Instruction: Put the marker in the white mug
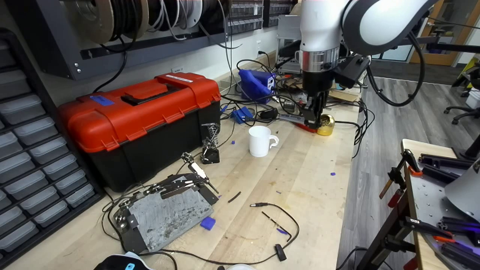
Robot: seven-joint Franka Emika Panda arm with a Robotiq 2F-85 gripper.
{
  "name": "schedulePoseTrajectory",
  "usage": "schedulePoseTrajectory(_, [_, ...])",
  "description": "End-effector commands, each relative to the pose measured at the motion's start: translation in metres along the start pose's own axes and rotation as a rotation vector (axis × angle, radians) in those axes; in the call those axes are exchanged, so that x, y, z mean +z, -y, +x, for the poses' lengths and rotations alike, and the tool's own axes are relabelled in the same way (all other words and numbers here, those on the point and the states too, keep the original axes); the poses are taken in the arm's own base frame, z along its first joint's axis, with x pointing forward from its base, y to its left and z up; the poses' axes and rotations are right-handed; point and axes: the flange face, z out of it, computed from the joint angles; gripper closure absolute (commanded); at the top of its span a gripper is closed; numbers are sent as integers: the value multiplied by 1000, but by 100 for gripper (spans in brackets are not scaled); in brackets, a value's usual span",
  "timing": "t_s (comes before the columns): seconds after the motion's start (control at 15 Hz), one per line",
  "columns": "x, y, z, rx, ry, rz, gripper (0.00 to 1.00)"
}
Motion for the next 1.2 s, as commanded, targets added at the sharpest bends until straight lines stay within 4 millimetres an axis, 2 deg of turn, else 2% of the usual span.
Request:
schedulePoseTrajectory(0.0, [-27,-9,17,-16,6,3,94])
schedulePoseTrajectory(0.27, [-51,-3,37,-46,12,38,94])
schedulePoseTrajectory(0.53, [-67,9,52,-102,75,122,94])
schedulePoseTrajectory(0.8, [-68,18,67,-156,145,166,94])
schedulePoseTrajectory(1.13, [-60,23,87,-214,249,158,94])
